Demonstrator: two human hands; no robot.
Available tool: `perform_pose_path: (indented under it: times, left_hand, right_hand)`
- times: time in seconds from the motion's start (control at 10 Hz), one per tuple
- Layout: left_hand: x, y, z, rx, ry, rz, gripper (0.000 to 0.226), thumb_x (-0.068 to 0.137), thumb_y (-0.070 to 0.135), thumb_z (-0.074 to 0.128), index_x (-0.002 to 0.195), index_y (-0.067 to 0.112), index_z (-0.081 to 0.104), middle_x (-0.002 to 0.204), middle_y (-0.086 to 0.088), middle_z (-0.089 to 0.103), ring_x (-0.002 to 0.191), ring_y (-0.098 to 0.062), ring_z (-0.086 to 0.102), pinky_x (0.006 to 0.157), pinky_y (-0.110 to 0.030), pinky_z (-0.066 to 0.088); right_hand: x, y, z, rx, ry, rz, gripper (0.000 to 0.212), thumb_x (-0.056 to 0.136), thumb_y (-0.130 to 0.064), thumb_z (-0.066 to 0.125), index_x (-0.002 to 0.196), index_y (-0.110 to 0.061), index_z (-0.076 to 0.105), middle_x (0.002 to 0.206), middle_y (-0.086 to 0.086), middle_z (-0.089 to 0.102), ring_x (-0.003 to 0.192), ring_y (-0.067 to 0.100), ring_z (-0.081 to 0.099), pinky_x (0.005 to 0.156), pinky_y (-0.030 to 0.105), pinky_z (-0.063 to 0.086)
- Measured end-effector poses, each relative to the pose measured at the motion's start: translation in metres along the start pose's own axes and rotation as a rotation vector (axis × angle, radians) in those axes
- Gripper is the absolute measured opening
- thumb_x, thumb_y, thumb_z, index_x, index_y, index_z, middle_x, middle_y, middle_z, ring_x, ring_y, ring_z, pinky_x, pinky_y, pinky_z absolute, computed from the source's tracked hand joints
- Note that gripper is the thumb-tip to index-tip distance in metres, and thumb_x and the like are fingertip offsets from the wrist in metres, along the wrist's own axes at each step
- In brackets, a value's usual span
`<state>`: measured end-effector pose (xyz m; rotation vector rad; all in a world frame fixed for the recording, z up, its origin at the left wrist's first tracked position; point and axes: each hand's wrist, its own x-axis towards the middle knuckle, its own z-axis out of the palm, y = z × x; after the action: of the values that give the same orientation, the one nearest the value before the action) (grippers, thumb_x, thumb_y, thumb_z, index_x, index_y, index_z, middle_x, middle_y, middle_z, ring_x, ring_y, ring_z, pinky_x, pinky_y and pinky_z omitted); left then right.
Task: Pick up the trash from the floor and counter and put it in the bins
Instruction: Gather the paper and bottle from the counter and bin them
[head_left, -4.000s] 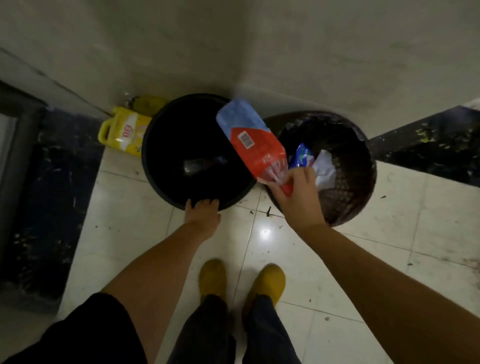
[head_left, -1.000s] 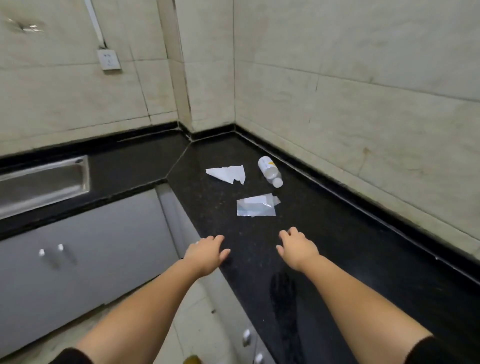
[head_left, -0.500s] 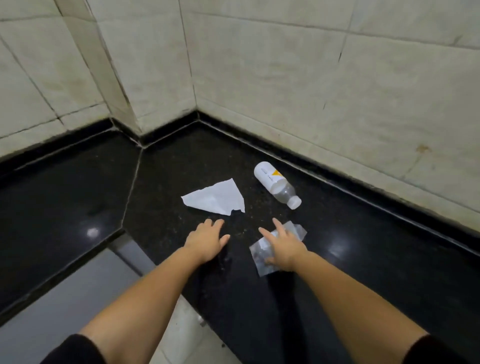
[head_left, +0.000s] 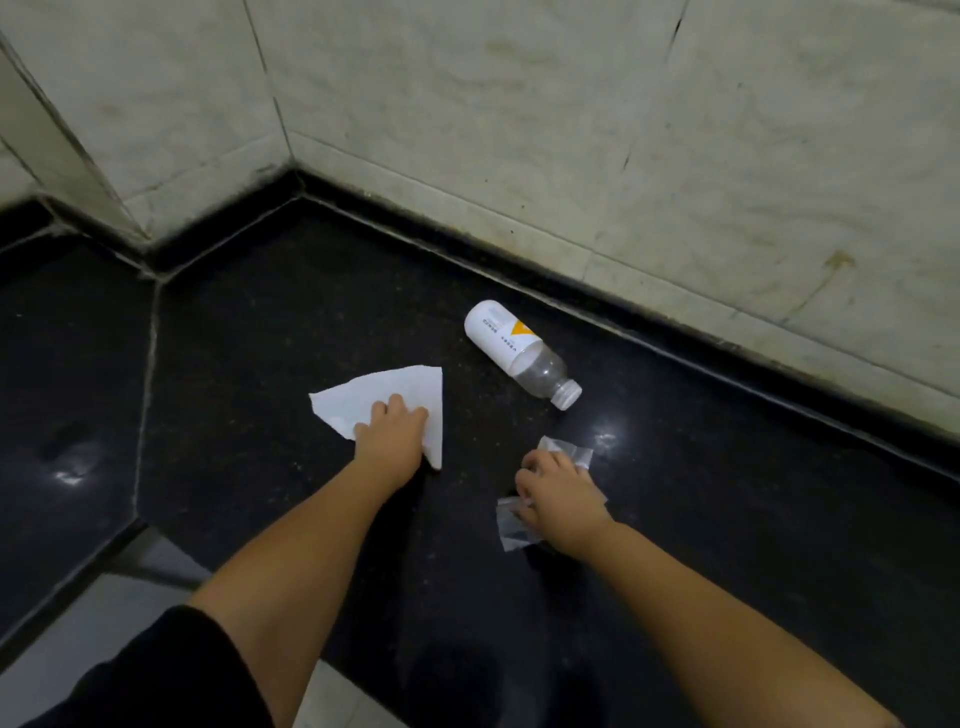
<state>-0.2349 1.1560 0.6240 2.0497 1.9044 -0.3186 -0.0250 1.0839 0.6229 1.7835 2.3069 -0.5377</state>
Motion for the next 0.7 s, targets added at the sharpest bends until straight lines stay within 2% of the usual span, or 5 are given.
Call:
perform_pose_path:
  times: [0.2,0.3,0.5,0.6,0.7]
  left_hand:
    - [-0.01,0.004,0.012,0.053,-0.114,-0.006,0.035,0.097,0.015,0.04,0.13,0.008,0.048,0.131,-0.015,0.048,0.119,-0.031,0.049,0.098,-0.04,0.045]
    - [-0.005,0.009,0.018,-0.004,-0.136,-0.059,0.036,0.099,0.019,0.039,0.129,0.004,0.051,0.132,-0.017,0.053,0.121,-0.032,0.052,0.102,-0.038,0.042]
    - [-0.019,0.014,0.015,-0.021,-0.022,0.009,0.028,0.095,0.003,0.043,0.119,0.005,0.057,0.125,-0.015,0.057,0.114,-0.032,0.057,0.095,-0.039,0.049]
    - [-0.011,0.012,0.021,0.024,-0.08,0.022,0.029,0.096,0.007,0.045,0.124,0.007,0.055,0.128,-0.012,0.055,0.117,-0.028,0.056,0.096,-0.037,0.05]
    - [-0.007,0.011,0.024,0.057,-0.096,0.036,0.032,0.096,0.009,0.047,0.127,0.008,0.053,0.13,-0.011,0.053,0.118,-0.028,0.055,0.096,-0.037,0.049]
  right_hand:
    - [-0.006,0.004,-0.026,0.258,0.107,0.101,0.007,0.094,-0.012,0.046,0.101,-0.01,0.046,0.107,0.01,0.054,0.088,0.024,0.053,0.073,0.032,0.04]
    - [0.001,0.008,-0.049,0.36,0.221,0.209,0.024,0.092,-0.019,0.047,0.116,-0.014,0.045,0.118,0.008,0.061,0.102,0.032,0.061,0.073,0.031,0.038]
    - [0.038,0.032,-0.075,0.244,0.276,0.487,0.089,0.087,-0.057,0.052,0.153,-0.023,0.002,0.141,0.017,0.04,0.112,0.04,0.058,0.087,0.042,0.048]
    - [0.056,0.039,-0.072,0.244,0.186,0.531,0.093,0.088,-0.052,0.055,0.153,-0.025,-0.006,0.145,0.018,0.036,0.115,0.039,0.057,0.088,0.043,0.048]
    - [0.065,0.037,-0.061,0.218,0.172,0.486,0.076,0.092,-0.042,0.054,0.152,-0.023,0.01,0.143,0.013,0.039,0.115,0.038,0.057,0.087,0.042,0.048]
